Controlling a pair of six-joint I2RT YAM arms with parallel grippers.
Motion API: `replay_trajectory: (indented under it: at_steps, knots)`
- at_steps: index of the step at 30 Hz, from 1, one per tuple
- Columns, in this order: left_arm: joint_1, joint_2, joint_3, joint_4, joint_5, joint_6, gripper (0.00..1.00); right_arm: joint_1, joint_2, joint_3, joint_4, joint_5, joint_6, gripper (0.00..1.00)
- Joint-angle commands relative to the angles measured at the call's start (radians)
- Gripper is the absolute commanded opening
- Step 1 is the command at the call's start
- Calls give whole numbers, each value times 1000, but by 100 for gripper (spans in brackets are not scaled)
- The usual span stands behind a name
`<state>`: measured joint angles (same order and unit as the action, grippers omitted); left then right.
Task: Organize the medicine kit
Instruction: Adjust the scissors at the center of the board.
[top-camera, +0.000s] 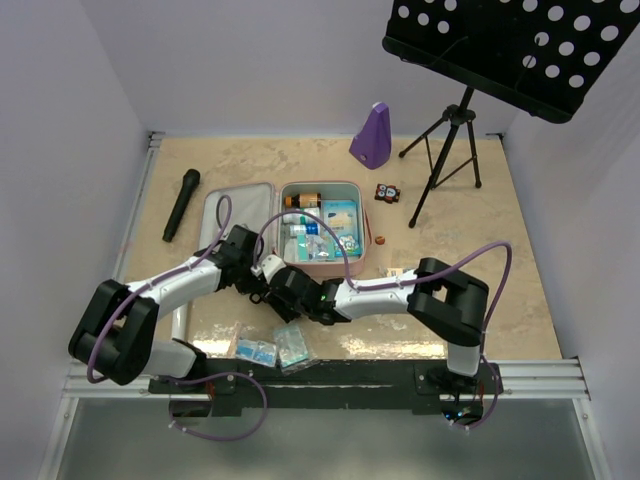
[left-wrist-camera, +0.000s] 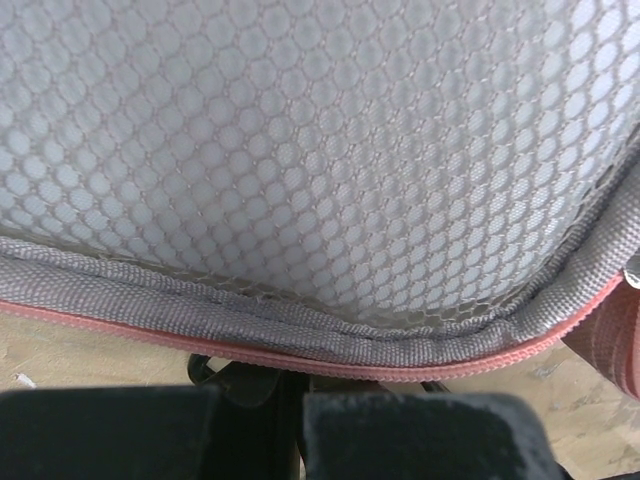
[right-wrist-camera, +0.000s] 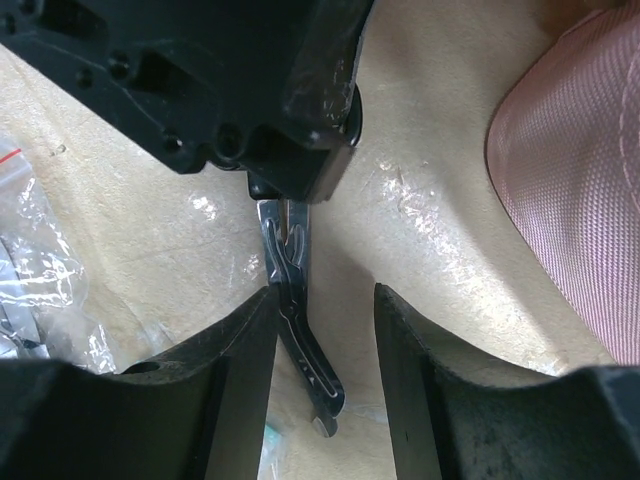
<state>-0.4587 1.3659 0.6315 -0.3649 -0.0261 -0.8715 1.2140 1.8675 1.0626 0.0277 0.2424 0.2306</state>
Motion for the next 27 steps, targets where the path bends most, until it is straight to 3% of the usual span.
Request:
replay_trajectory:
  at_steps: [1,15,27]
  knots:
    - [-3,-33,27,15,6,6,0,18,28,27,2,18,-33,47]
    - [-3,-50,14,14,12,5,0,24,-19,-19,58,1,10,53]
    - [-3,-125,46,-35,0,8,0,24,-108,-1,-5,66,67,55]
